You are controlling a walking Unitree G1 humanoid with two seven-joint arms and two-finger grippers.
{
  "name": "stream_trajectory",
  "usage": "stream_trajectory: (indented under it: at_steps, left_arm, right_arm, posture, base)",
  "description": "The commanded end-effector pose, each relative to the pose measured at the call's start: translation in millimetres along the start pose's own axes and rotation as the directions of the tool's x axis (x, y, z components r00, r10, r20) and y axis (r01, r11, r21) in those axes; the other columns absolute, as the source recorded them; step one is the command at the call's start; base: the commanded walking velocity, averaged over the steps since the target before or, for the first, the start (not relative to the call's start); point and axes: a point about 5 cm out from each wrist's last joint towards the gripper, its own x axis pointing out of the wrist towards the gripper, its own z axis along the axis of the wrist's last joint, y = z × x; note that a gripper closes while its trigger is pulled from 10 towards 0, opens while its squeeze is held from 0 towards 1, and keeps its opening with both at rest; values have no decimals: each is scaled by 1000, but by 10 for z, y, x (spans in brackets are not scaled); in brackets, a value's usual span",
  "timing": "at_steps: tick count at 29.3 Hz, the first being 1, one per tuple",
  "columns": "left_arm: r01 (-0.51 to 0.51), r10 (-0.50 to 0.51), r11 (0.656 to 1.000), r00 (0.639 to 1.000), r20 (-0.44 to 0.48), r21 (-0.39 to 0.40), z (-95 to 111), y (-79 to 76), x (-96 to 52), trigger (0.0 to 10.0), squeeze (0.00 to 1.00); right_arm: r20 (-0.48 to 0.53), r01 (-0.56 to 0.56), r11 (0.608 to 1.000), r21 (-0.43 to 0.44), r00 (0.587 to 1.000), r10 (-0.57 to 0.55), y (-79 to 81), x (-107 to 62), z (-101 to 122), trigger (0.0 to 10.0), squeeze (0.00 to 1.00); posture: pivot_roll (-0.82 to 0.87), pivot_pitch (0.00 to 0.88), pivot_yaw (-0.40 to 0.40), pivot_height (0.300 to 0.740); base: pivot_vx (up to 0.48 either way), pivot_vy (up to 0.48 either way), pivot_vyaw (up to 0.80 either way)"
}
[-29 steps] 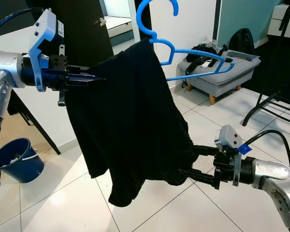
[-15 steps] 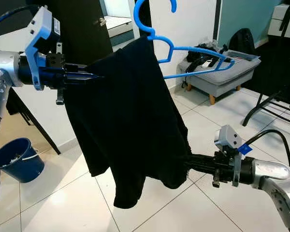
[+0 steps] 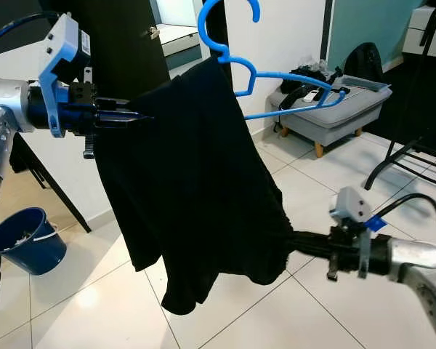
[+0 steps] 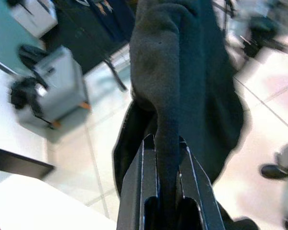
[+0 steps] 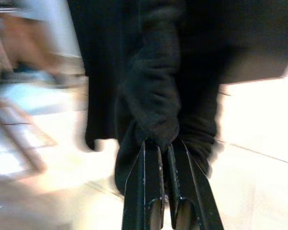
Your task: Hang hanger
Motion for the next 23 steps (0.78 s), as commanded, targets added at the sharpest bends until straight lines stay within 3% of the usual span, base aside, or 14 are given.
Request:
stream_trajectory:
  at_steps: [1,5,7,17,20,22,23]
  left_arm:
    - [5,-8,999,998,-69,-45,-89,-46,-186,10000,0]
    - [76,-91,988,990,-111,-133,-194,-173,-267,10000,0]
    - [182,-231,936,964,-135,-301,-292,-381,-393,10000,0]
    - [220,-299,894,942,-153,-390,-454,-555,-369,10000,0]
    - [185,-264,903,951,-159,-388,-574,-571,-250,10000,0]
    - [161,-246,906,953,-178,-391,-719,-634,-92,10000,0]
    - [161,-246,906,953,-178,-391,-719,-634,-92,10000,0]
  right_arm:
    - [-1,152,986,-71,988,-152,-217,-145,62,0,0]
    - [-36,259,957,-133,963,-266,-388,-294,80,0,0]
    - [-30,338,922,-187,936,-350,-506,-420,158,0,0]
    - [42,340,921,-193,940,-338,-501,-375,273,0,0]
    - [87,315,928,-197,949,-304,-491,-318,353,0,0]
    - [133,278,936,-217,958,-254,-480,-244,477,0,0]
    - [133,278,936,-217,958,-254,-480,-244,477,0,0]
  posture:
    - [-57,0,178,736]
    - [-55,0,177,736]
    - [-51,0,174,736]
    - [-48,0,174,736]
    - [-49,0,171,736]
    - [-58,0,169,736]
    - [-58,0,169,736]
  base:
    - [0,0,0]
    - [0,0,0]
    - [0,0,0]
    - [0,0,0]
    - [0,0,0]
    - [0,0,0]
    - [0,0,0]
